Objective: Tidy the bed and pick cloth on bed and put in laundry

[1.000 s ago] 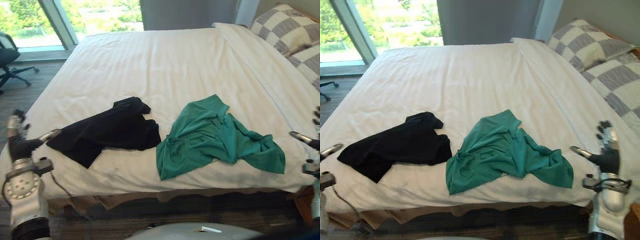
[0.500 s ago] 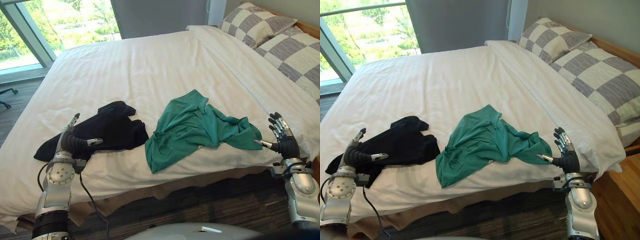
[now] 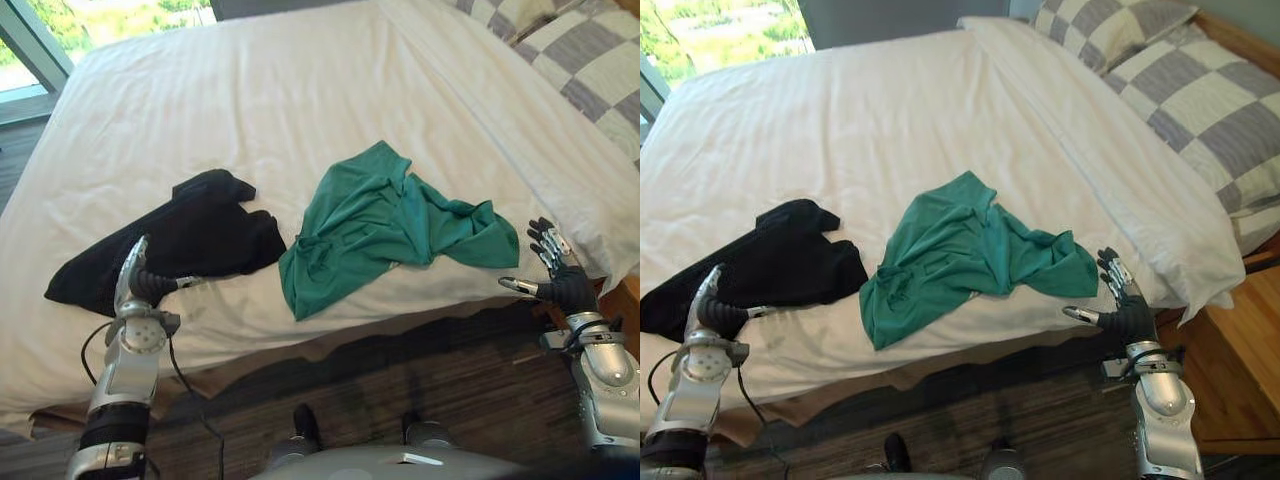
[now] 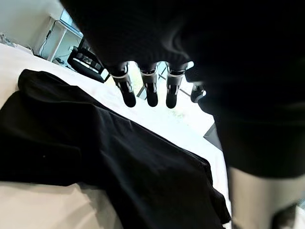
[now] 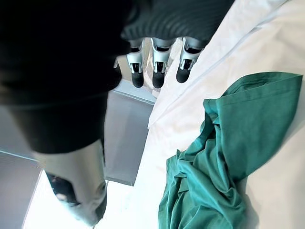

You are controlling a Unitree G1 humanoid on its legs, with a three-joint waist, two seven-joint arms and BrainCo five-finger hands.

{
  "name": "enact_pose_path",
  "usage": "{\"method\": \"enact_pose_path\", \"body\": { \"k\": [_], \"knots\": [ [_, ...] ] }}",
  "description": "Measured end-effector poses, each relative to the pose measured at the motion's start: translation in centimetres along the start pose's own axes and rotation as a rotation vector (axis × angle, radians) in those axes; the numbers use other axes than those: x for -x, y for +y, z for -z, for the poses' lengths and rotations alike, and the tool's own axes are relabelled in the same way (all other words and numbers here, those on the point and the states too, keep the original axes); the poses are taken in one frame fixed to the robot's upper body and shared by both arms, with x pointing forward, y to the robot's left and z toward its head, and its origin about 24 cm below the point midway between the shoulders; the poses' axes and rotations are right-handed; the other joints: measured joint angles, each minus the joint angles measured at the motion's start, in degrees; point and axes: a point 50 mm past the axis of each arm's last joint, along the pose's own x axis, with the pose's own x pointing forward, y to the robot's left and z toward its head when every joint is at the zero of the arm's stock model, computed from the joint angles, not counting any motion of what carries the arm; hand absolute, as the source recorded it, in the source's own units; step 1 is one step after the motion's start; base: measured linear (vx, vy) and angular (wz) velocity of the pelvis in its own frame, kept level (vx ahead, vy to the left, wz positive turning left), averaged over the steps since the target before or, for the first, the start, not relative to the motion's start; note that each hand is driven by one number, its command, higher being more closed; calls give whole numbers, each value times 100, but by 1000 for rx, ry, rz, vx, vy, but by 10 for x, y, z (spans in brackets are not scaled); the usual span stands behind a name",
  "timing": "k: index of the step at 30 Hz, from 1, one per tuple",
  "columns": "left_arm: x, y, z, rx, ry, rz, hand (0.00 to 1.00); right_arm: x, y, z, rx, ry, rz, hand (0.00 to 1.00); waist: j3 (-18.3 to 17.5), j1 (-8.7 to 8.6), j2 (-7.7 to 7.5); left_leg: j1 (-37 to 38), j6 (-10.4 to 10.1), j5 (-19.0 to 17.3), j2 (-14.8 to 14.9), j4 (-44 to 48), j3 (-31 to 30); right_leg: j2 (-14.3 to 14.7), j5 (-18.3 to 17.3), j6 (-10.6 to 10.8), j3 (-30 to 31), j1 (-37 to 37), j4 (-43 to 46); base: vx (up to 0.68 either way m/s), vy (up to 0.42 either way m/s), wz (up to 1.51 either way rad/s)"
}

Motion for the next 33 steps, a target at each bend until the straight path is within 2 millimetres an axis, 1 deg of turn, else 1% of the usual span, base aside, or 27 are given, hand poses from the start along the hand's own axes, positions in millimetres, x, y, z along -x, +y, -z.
{"method": "enact_pose_path", "body": {
  "k": [1, 3, 5, 8, 9, 10, 11, 13, 15, 16, 20, 21, 22, 24, 26, 28, 30, 33],
  "knots": [
    [-1, 1, -4, 7, -10, -13, 0, -1, 0, -3, 3, -14, -1, 0, 68, 2, 9, -15, 0, 0, -8, -1, -7, -6, -31, 3, -7, -38, 64, -86, -29, 11],
    [-5, 6, -16, 31, -38, -50, 0, -2, 0, -12, 11, -57, -3, 0, 138, 12, 16, -246, 0, -6, -20, 0, -8, -26, -113, 17, -32, -340, 270, -62, -24, 11],
    [-8, 9, -24, 47, -59, -67, 0, -3, 0, -19, 17, -86, -3, 0, 232, 12, 24, -352, 16, 12, -15, 2, 15, -32, -118, 17, -55, -456, 343, -16, -18, 12],
    [-13, 17, -37, 71, -79, -110, 0, -5, 0, -33, 29, -150, -6, 0, 440, 25, -28, -540, 53, 18, 12, 116, 82, -73, -139, 14, -67, -633, 461, 20, -24, 10],
    [-15, 20, -45, 83, -94, -129, 0, -6, 1, -40, 34, -180, -8, 0, 499, 33, -59, -694, 72, -18, 30, 283, 91, -101, -143, 16, -69, -737, 494, 43, -24, 6],
    [-15, 20, -47, 86, -98, -133, 0, -7, 1, -43, 35, -191, -8, 0, 504, 37, -67, -767, 92, -30, 34, 339, 90, -109, -143, 16, -69, -785, 501, 69, -24, 7],
    [-17, 22, -52, 92, -110, -141, 0, -9, 1, -46, 36, -209, -7, 0, 583, 38, -77, -826, 107, -54, 37, 430, 87, -127, -143, 16, -78, -799, 505, 55, -11, 8],
    [-20, 26, -65, 111, -137, -164, 0, -13, 1, -54, 42, -253, -6, 0, 772, 39, -81, -976, 111, -168, 64, 642, 85, -148, -144, 18, -95, -845, 512, 50, -10, 6],
    [-22, 29, -74, 129, -158, -190, 0, -17, -1, -62, 63, -286, -13, 0, 819, 72, -78, -1203, 119, -243, 94, 836, 86, -154, -145, 18, -94, -1008, 565, 48, -19, 5],
    [-24, 32, -81, 147, -167, -211, 0, -19, -3, -65, 83, -296, -18, 0, 966, 70, -75, -1268, 122, -296, 123, 972, 83, -156, -147, 19, -103, -1018, 604, 40, -15, 7],
    [-28, 37, -93, 173, -182, -255, 0, -22, -7, -78, 115, -349, -21, 0, 1126, 106, -70, -1675, 117, -454, 205, 1375, 36, -165, -216, 9, -124, -1328, 807, 21, -17, 6],
    [-30, 38, -98, 198, -182, -262, 0, -22, -8, -83, 121, -374, -13, 0, 1229, 105, -71, -1784, 111, -487, 224, 1482, 5, -179, -259, 3, -151, -1400, 891, 16, -12, 11],
    [-31, 39, -101, 205, -182, -263, 0, -22, -10, -84, 125, -381, -8, 0, 1282, 103, -71, -1805, 115, -494, 224, 1511, -9, -185, -282, 11, -165, -1410, 919, 4, -18, 19],
    [-32, 35, -116, 215, -196, -254, 0, -23, -18, -89, 138, -404, 31, 0, 1442, 102, -75, -2079, 126, -556, 228, 1723, -126, -225, -386, -3, -252, -1637, 1144, -19, -26, 24],
    [-32, 32, -125, 212, -199, -244, 0, -22, -22, -91, 132, -414, 47, 0, 1484, 105, -81, -2343, 135, -567, 238, 1859, -186, -238, -420, -8, -288, -1878, 1293, -4, -27, 20],
    [-35, 31, -132, 215, -183, -245, 0, -23, -22, -96, 133, -438, 48, 0, 1635, 101, -80, -2464, 136, -567, 256, 1940, -232, -234, -421, -10, -316, -1972, 1363, -4, -13, 13],
    [-38, 33, -142, 229, -172, -258, 0, -23, -21, -112, 146, -512, 49, 0, 1774, 80, -78, -2706, 145, -561, 276, 2038, -290, -234, -438, -27, -359, -2190, 1478, -32, -8, 11],
    [-42, 36, -150, 242, -168, -273, 0, -24, -24, -120, 154, -551, 69, 0, 1843, 60, -82, -2903, 160, -549, 284, 2087, -303, -234, -457, -33, -360, -2411, 1558, -12, -5, 3]
  ]
}}
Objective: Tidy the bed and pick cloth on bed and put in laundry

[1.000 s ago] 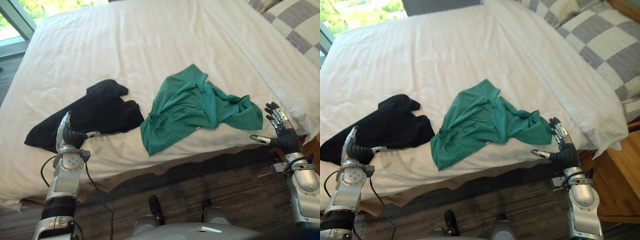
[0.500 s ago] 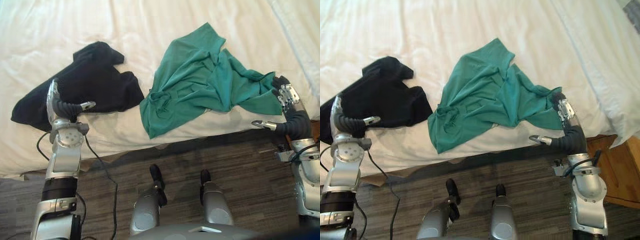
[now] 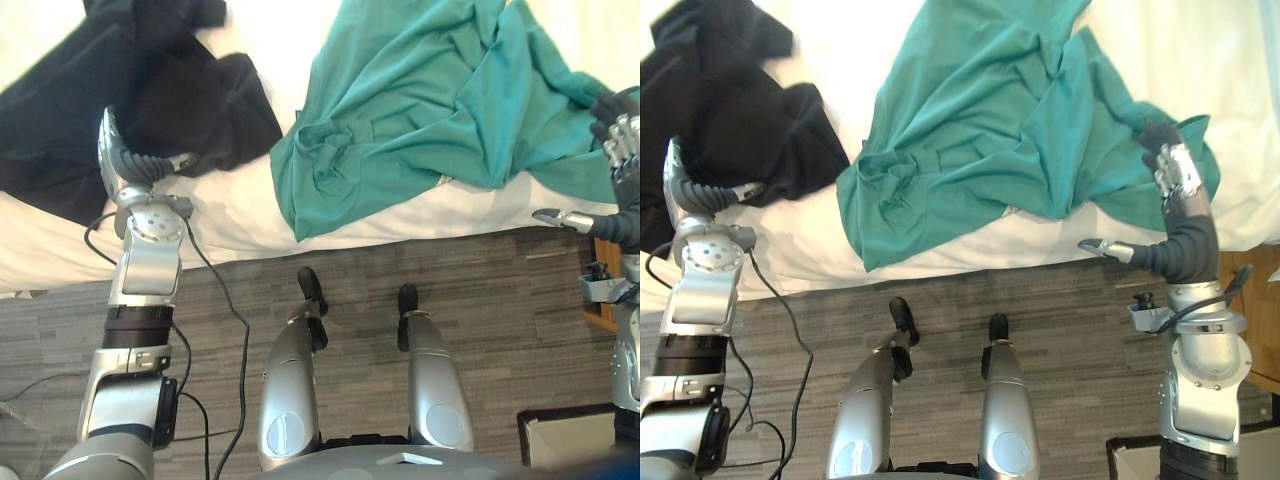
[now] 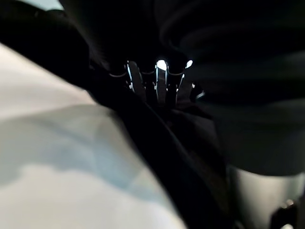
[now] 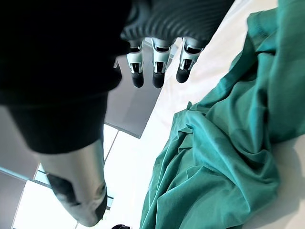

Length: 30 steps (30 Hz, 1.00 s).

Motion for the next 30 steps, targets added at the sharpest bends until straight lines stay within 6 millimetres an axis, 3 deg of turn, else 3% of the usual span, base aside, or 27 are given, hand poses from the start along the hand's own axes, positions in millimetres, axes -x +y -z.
{"method": "enact_pose_path", "body": {
  "k": [11, 12, 16, 18, 21, 26, 30],
  "knots": [
    [-15, 7, -20, -50, -11, -95, 0, -16, -12, -7, 21, -48, 48, 0, 190, 8, 31, -337, 31, 85, 35, -2, 30, 52, 17, 13, 61, -424, 101, 3, -4, -1],
    [-16, 11, -20, -44, -8, -120, 100, -17, -13, -9, 30, -54, 36, 0, 191, 12, 30, -385, 30, 85, 76, 12, 55, 88, 55, 14, 78, -469, 57, 21, -11, -18],
    [-24, 31, -17, -47, 5, -198, 100, -22, -18, -14, 47, -73, -4, 0, 249, 7, 0, -451, 28, 87, 237, 38, 186, 230, 222, 7, 180, -562, -98, 15, -15, -30],
    [-35, 60, -6, -46, 36, -297, 100, -21, -20, -16, 13, -97, -16, 0, 302, -54, -35, -450, 23, 84, 360, 53, 337, 350, 330, -1, 299, -605, -223, -2, -22, -38],
    [-42, 83, 12, -25, 85, -358, 100, -17, -23, -19, 23, -128, -51, 0, 310, -99, -31, -399, 10, 103, 414, -34, 538, 420, 464, 9, 475, -680, -355, 7, -17, -38],
    [-47, 91, 30, -30, 121, -312, 100, -11, -25, -16, 40, -159, -51, 0, 310, -218, -31, -211, -7, 145, 383, -197, 658, 410, 497, 23, 533, -612, -395, 30, -21, -11],
    [-44, 80, 39, -20, 126, -161, 100, -11, -19, -14, 23, -165, -62, 0, 310, -212, -30, 29, -14, 180, 369, -332, 724, 411, 572, 56, 532, -394, -557, 40, -19, -8]
  ]
}}
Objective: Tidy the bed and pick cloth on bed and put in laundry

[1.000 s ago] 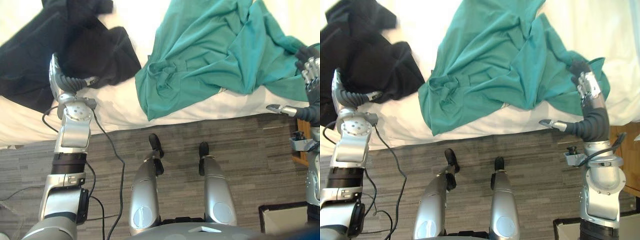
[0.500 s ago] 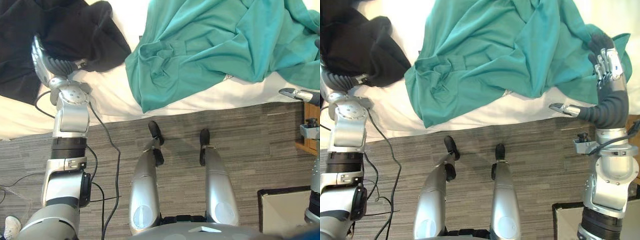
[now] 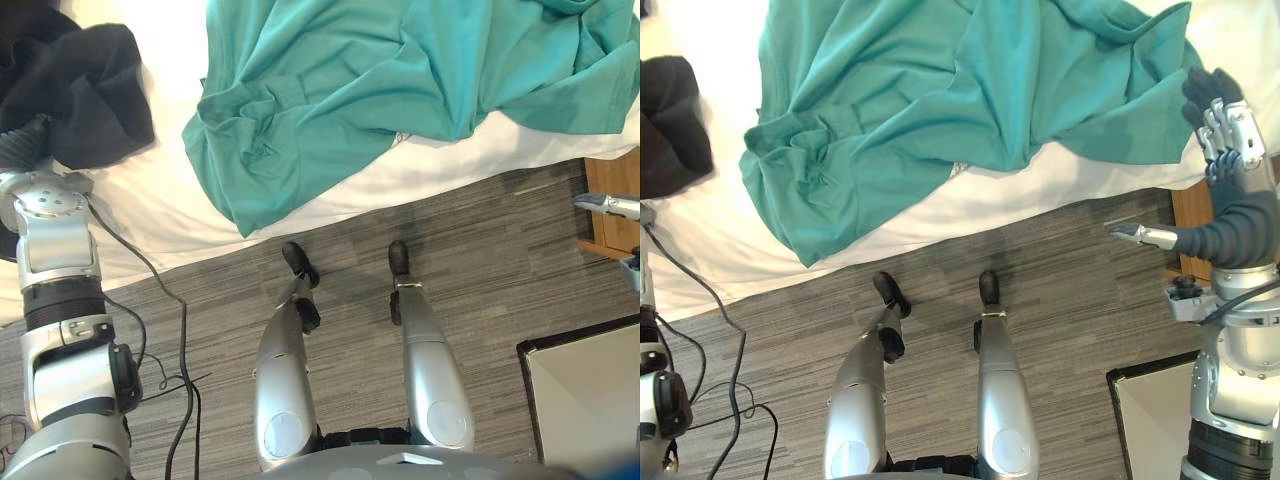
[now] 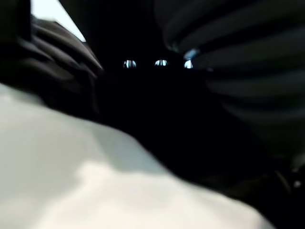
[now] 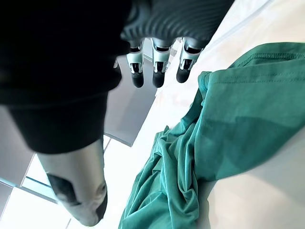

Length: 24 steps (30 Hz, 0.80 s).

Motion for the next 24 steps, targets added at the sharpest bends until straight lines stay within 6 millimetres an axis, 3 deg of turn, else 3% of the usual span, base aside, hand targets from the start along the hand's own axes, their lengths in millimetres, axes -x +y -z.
{"method": "enact_pose_path", "body": {
  "k": [5, 8, 11, 15, 16, 18, 19, 21, 24],
  "knots": [
    [18, -26, 19, 66, -31, 157, 100, -2, 23, 5, -43, 16, -55, 0, -3, 12, 3, 429, 12, -9, -87, -101, 31, -62, 2, 6, -12, 403, -62, 17, -2, -1],
    [42, -48, 33, 162, -68, 259, 100, -2, 42, 8, -30, 39, -95, 0, -21, 45, 19, 684, 37, -56, -131, -110, 28, -100, -2, 11, -53, 728, -160, 5, 9, 4],
    [80, -72, 46, 378, -75, 413, 100, 6, 64, 13, -23, 112, -103, 0, -155, 215, 25, 849, 71, -101, -190, -104, -23, -149, -25, 42, -84, 954, -199, 8, 13, 11],
    [154, -100, 74, 505, -10, 659, 100, 27, 100, 24, -33, 263, -140, 0, -635, 468, -94, 999, 72, -155, -243, -76, -279, -226, -91, 33, -381, 1379, -337, 37, 7, 29],
    [162, -102, 77, 508, 6, 683, 100, 29, 103, 24, -40, 275, -137, 0, -653, 498, -124, 1038, 65, -163, -244, -74, -307, -227, -99, 29, -414, 1443, -352, 54, -7, 31],
    [196, -104, 99, 498, 96, 780, 100, 38, 117, 31, -67, 342, -110, 0, -794, 644, -365, 1116, 16, -192, -247, -82, -506, -214, -149, -14, -582, 1659, -421, 22, -14, 31],
    [201, -103, 102, 491, 108, 793, 100, 39, 119, 34, -68, 358, -102, 0, -821, 664, -412, 1109, 11, -190, -253, -87, -541, -206, -153, -21, -607, 1672, -438, 5, -7, 37],
    [216, -99, 117, 454, 166, 862, 100, 48, 131, 61, -67, 490, -74, 0, -885, 781, -542, 1108, -29, -120, -294, -158, -766, -166, -142, -37, -735, 1857, -623, 12, 3, 35],
    [218, -97, 124, 432, 199, 914, 100, 58, 146, 91, -45, 642, -93, 0, -897, 947, -561, 1099, 15, 14, -318, -263, -949, -132, 2, -48, -861, 2006, -877, 26, 2, 19]
  ]
}}
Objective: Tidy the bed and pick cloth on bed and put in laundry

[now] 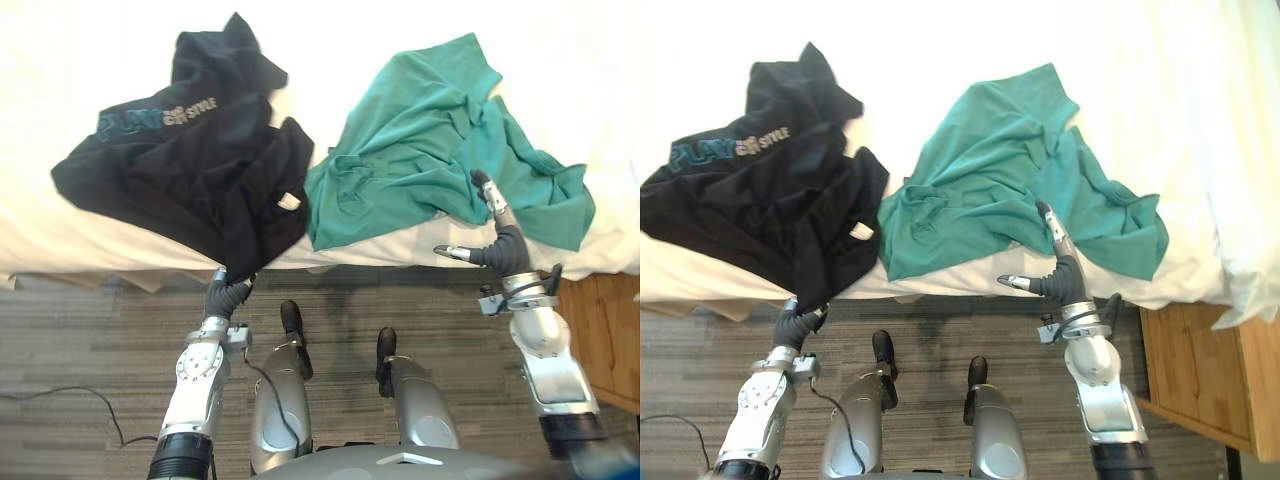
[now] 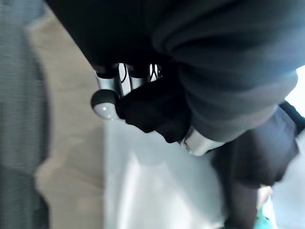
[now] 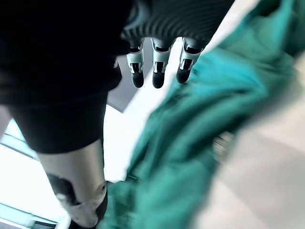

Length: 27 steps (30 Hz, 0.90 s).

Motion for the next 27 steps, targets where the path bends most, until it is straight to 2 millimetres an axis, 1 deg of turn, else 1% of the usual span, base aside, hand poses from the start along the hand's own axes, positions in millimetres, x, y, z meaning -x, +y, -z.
{"method": "enact_pose_path", "body": {
  "k": [2, 3, 5, 6, 7, 8, 9, 10, 11, 13, 14, 16, 19, 22, 24, 27],
  "knots": [
    [1, 3, 1, -5, 13, 23, 100, -6, 3, 4, 8, 26, -5, 0, 6, 8, -5, -5, 7, 34, -14, -31, -67, 7, 38, 1, -50, 66, -87, 34, 18, 21],
    [2, 6, 2, -20, 28, 50, 100, -14, 4, 7, 34, 41, -1, 0, 17, 10, -9, -7, 17, 45, -30, -36, -132, 5, 52, -2, -117, 130, -144, 29, 18, 17],
    [3, 8, 2, -52, 32, 66, 100, -22, 3, 8, 49, 48, 7, 0, 35, 15, -24, -6, 20, 47, -37, -37, -164, 5, 59, -8, -149, 165, -178, 19, 16, 14],
    [3, 10, 1, -62, 32, 71, 100, -28, 1, 7, 61, 49, 14, 0, 101, 18, -20, -2, 21, 51, -40, -37, -208, 15, 71, -10, -183, 219, -226, 3, 17, 12],
    [3, 13, 1, -64, 31, 70, 100, -36, -1, 6, 80, 53, 23, 0, 176, 21, -46, -5, 23, 63, -47, -67, -233, 19, 72, -12, -190, 212, -244, -2, 15, 9],
    [4, 14, 0, -63, 30, 70, 100, -38, -1, 6, 82, 55, 26, 0, 198, 22, -51, -5, 21, 73, -51, -84, -240, 20, 72, -12, -194, 209, -247, -6, 8, 9],
    [3, 16, 0, -64, 32, 76, 100, -45, -4, 7, 102, 71, 36, 0, 272, 30, -54, -14, 21, 104, -63, -135, -266, 22, 77, -19, -222, 206, -273, 2, 5, 8],
    [1, 18, -1, -73, 34, 88, 100, -51, -8, 8, 126, 79, 45, 0, 332, 54, -58, -45, 20, 107, -63, -138, -279, 25, 81, -21, -231, 188, -292, 6, 5, 9],
    [1, 19, 0, -76, 38, 90, 100, -53, -10, 8, 136, 82, 52, 0, 335, 61, -54, -75, 23, 110, -64, -137, -291, 26, 86, -22, -242, 169, -301, 19, 5, 9],
    [-3, 26, -4, -85, 32, 103, 100, -69, -31, 1, 199, 71, 112, 0, 407, 71, -57, -214, 36, 159, -72, -154, -360, 39, 138, -29, -299, 89, -348, 46, 2, 11],
    [-3, 27, -5, -87, 29, 103, 100, -72, -35, -1, 210, 70, 123, 0, 441, 73, -64, -215, 37, 163, -73, -154, -365, 38, 138, -29, -303, 91, -347, 55, 0, 7],
    [-7, 29, -10, -102, 18, 125, 100, -88, -53, -8, 267, 79, 154, 0, 554, 151, -66, -248, 35, 169, -72, -154, -391, 47, 138, -31, -309, 65, -349, 37, -6, 4],
    [-9, 31, -9, -98, 21, 124, 100, -99, -59, -14, 289, 89, 164, 0, 562, 166, -67, -350, 37, 182, -69, -154, -408, 55, 139, -33, -312, -33, -344, 25, -8, 2],
    [-9, 31, -10, -101, 8, 146, 100, -107, -69, -21, 361, 98, 156, 0, 608, 207, -57, -409, 38, 183, -71, -154, -411, 52, 136, -37, -310, -98, -328, 37, 0, 1],
    [-11, 29, -14, -105, -19, 159, 100, -112, -76, -27, 406, 94, 149, 0, 669, 280, -36, -463, 28, 205, -69, -200, -406, 52, 117, -63, -307, -217, -259, 0, 0, 0],
    [-15, 28, -19, -98, -40, 162, 100, -118, -85, -36, 422, 88, 136, 0, 680, 307, -17, -592, 17, 279, -65, -267, -413, 55, 109, -75, -309, -408, -173, 0, 0, 0]
  ]
}}
